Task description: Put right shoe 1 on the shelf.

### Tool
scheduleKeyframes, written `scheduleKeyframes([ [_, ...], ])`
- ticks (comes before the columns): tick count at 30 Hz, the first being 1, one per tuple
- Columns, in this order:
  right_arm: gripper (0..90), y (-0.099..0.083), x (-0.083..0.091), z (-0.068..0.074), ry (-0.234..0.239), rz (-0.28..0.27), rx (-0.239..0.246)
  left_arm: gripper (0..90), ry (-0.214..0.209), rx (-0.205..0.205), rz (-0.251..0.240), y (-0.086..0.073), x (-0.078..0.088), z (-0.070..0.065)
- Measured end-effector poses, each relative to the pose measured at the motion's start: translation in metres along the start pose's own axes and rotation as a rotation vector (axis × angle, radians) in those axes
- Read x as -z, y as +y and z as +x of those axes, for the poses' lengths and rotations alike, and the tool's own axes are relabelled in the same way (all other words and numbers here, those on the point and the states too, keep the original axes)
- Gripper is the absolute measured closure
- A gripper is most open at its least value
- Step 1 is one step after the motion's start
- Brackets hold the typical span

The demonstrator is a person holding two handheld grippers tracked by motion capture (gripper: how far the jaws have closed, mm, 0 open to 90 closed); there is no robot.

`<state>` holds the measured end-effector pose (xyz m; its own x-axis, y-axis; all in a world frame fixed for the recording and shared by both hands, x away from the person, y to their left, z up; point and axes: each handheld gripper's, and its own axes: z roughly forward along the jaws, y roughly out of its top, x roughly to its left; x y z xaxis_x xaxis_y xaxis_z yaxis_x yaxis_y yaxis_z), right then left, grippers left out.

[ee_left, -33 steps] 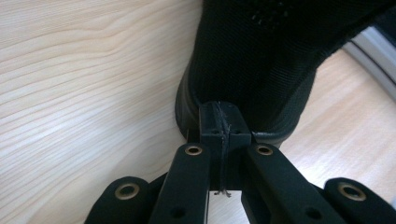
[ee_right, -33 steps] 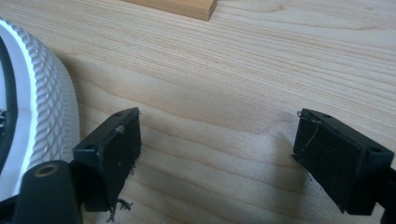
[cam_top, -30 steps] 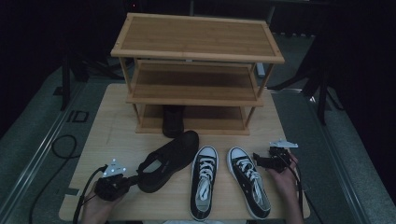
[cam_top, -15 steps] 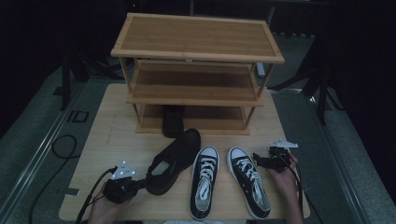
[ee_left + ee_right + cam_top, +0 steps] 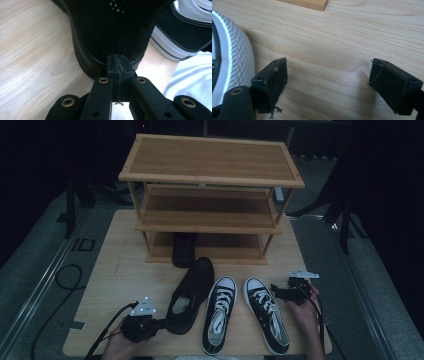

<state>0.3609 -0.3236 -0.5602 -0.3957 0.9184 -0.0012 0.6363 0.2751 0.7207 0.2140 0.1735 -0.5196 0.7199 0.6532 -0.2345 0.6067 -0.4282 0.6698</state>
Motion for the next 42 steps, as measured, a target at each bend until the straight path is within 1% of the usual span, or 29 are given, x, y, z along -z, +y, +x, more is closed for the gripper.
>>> scheduleKeyframes([
  [1, 14.9, 0.000, 0.000, 0.000, 0.000, 0.000, 0.000, 90.0, -0.003, -0.003, 0.017, 0.002, 0.001, 0.000],
  [2, 14.9, 0.000, 0.000, 0.000, 0.000, 0.000, 0.000, 90.0, -0.003, -0.003, 0.017, 0.002, 0.001, 0.000],
  [3, 14.9, 0.000, 0.000, 0.000, 0.000, 0.000, 0.000, 90.0, 0.007, -0.004, 0.022, 0.003, 0.003, 0.000],
  [4, 14.9, 0.000, 0.000, 0.000, 0.000, 0.000, 0.000, 90.0, 0.022, -0.007, 0.020, 0.007, 0.009, 0.002],
  [5, 14.9, 0.000, 0.000, 0.000, 0.000, 0.000, 0.000, 90.0, 0.022, -0.007, 0.020, 0.007, 0.009, 0.002],
  [6, 14.9, 0.000, 0.000, 0.000, 0.000, 0.000, 0.000, 90.0, 0.050, 0.001, 0.000, 0.012, 0.017, 0.005],
  [7, 14.9, 0.000, 0.000, 0.000, 0.000, 0.000, 0.000, 89.6, 0.063, 0.006, -0.010, 0.015, 0.021, 0.006],
  [11, 14.9, 0.000, 0.000, 0.000, 0.000, 0.000, 0.000, 83.2, 0.116, 0.036, -0.057, 0.031, 0.037, 0.013],
  [13, 14.8, 0.000, 0.000, 0.000, 0.001, 0.000, -0.001, 80.7, 0.128, 0.047, -0.075, 0.039, 0.043, 0.015],
  [14, 14.8, 0.000, 0.000, 0.000, 0.001, 0.000, -0.001, 79.9, 0.128, 0.047, -0.075, 0.039, 0.043, 0.015],
  [15, 14.9, 0.000, 0.000, 0.000, 0.000, 0.000, 0.000, 79.1, 0.137, 0.044, -0.088, 0.049, 0.047, 0.015],
  [16, 14.9, 0.000, 0.000, 0.000, 0.000, 0.000, 0.000, 78.8, 0.137, 0.044, -0.088, 0.049, 0.047, 0.015],
  [17, 14.9, 0.000, 0.000, 0.000, 0.000, 0.000, 0.000, 78.0, 0.132, 0.042, -0.099, 0.058, 0.048, 0.013],
  [19, 14.8, 0.000, 0.000, 0.000, 0.000, 0.000, 0.000, 76.0, 0.128, 0.033, -0.096, 0.067, 0.045, 0.011],
  [22, 14.8, 0.000, 0.000, 0.000, 0.001, 0.000, -0.001, 75.0, 0.127, 0.032, -0.093, 0.071, 0.042, 0.009],
  [24, 14.9, 0.000, 0.000, 0.000, 0.000, 0.000, 0.000, 72.7, 0.126, 0.017, -0.055, 0.083, 0.028, 0.008],
  [26, 14.8, 0.000, 0.000, 0.000, 0.000, 0.000, -0.001, 71.7, 0.127, 0.016, -0.050, 0.085, 0.025, 0.008],
  [29, 14.8, 0.000, 0.000, 0.000, 0.001, 0.000, -0.001, 70.9, 0.131, 0.010, -0.002, 0.092, 0.011, 0.011],
  [30, 14.9, 0.000, 0.000, 0.000, 0.000, 0.000, 0.000, 70.7, 0.131, 0.010, -0.002, 0.092, 0.011, 0.011],
  [32, 14.8, 0.000, 0.000, 0.000, 0.001, 0.000, -0.001, 70.7, 0.131, 0.016, 0.018, 0.095, 0.003, 0.013],
  [33, 14.8, 0.000, 0.000, 0.000, 0.000, 0.000, -0.001, 70.2, 0.139, 0.016, 0.044, 0.096, -0.004, 0.015],
  [34, 14.8, 0.000, 0.000, 0.000, 0.000, 0.000, -0.001, 70.1, 0.139, 0.016, 0.044, 0.096, -0.004, 0.015],
  [37, 14.9, 0.000, 0.000, 0.000, 0.001, 0.000, -0.001, 69.8, 0.146, 0.015, 0.073, 0.096, -0.012, 0.017],
  [38, 14.8, 0.000, 0.000, 0.000, 0.001, 0.000, -0.001, 71.5, 0.151, 0.020, 0.088, 0.097, -0.015, 0.019],
  [39, 14.8, 0.000, 0.000, 0.000, 0.001, 0.000, -0.001, 75.4, 0.142, 0.023, 0.086, 0.098, -0.016, 0.020],
  [40, 14.8, 0.000, 0.000, 0.000, 0.001, 0.000, -0.001, 78.0, 0.142, 0.023, 0.086, 0.098, -0.016, 0.020],
  [41, 14.8, 0.000, 0.000, 0.000, 0.000, 0.000, -0.001, 81.9, 0.134, 0.014, 0.089, 0.098, -0.017, 0.021],
  [42, 14.8, 0.000, 0.000, 0.000, 0.000, 0.000, -0.001, 81.9, 0.133, 0.004, 0.094, 0.099, -0.017, 0.021],
])
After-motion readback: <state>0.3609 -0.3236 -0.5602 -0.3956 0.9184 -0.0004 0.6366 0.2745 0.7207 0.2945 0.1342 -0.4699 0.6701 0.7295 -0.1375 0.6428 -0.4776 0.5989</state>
